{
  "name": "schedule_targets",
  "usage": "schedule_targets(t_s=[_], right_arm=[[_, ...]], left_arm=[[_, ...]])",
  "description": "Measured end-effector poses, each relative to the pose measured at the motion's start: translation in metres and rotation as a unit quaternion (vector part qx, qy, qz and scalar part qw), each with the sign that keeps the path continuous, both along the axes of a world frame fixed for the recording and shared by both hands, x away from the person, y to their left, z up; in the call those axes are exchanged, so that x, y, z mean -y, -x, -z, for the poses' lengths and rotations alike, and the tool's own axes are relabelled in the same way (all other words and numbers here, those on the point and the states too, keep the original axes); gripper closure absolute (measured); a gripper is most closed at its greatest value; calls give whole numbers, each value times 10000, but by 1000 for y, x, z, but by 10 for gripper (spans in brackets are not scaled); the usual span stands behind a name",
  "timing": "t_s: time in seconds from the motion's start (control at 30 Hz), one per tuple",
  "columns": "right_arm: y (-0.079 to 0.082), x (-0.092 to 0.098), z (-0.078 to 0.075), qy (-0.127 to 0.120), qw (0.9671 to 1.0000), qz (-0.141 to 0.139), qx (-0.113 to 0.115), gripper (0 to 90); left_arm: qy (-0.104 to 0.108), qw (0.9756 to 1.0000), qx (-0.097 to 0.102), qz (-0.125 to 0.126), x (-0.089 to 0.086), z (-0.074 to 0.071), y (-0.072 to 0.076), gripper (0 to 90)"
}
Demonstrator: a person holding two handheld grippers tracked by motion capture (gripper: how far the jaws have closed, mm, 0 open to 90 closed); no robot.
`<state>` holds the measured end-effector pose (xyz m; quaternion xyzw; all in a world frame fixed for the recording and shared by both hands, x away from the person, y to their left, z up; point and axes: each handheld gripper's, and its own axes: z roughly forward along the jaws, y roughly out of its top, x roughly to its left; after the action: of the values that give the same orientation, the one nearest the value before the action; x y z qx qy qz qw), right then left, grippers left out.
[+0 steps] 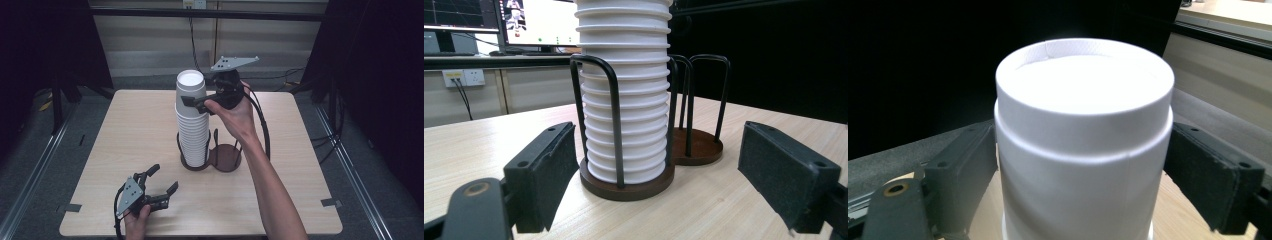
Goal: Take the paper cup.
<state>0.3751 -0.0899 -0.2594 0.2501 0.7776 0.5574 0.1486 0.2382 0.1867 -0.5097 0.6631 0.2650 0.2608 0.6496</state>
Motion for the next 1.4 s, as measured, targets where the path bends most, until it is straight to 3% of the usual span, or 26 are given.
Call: schedule_targets(t_s=[0.23, 0.4, 0.53, 0.73, 0.77, 0.8, 1.23, 1.33, 1.4], right_arm=[[-3, -8, -1, 44, 10000, -43, -56, 135], [-5, -13, -3, 186, 9998, -15, -52, 152], [-9, -12, -3, 157, 9998, -35, -118, 189], [-7, -13, -4, 224, 9997, -8, -65, 197], [-7, -13, -4, 225, 9997, -4, -64, 197], [-7, -13, -4, 229, 9997, -4, -54, 197], [-4, -9, -12, -80, 9999, 20, 96, 200], [-3, -9, -15, -161, 9998, 41, 125, 202], [-3, -8, -17, -197, 9997, 49, 159, 204]], left_arm=[[-1, 10000, -1, 0, 0, 0, 0, 157], [45, 10000, -53, 32, 1, 0, 0, 157], [23, 10000, -21, 2, 0, 0, 0, 157], [61, 9999, -59, 54, 1, 0, 0, 157], [-59, 9999, 44, -86, -1, 0, 0, 157], [3, 10000, -6, -1, 0, 0, 0, 157], [62, 10000, -52, 35, 1, 0, 0, 157], [-22, 10000, 8, -52, 0, 0, 0, 157], [68, 9999, -62, 47, 1, 0, 0, 157]])
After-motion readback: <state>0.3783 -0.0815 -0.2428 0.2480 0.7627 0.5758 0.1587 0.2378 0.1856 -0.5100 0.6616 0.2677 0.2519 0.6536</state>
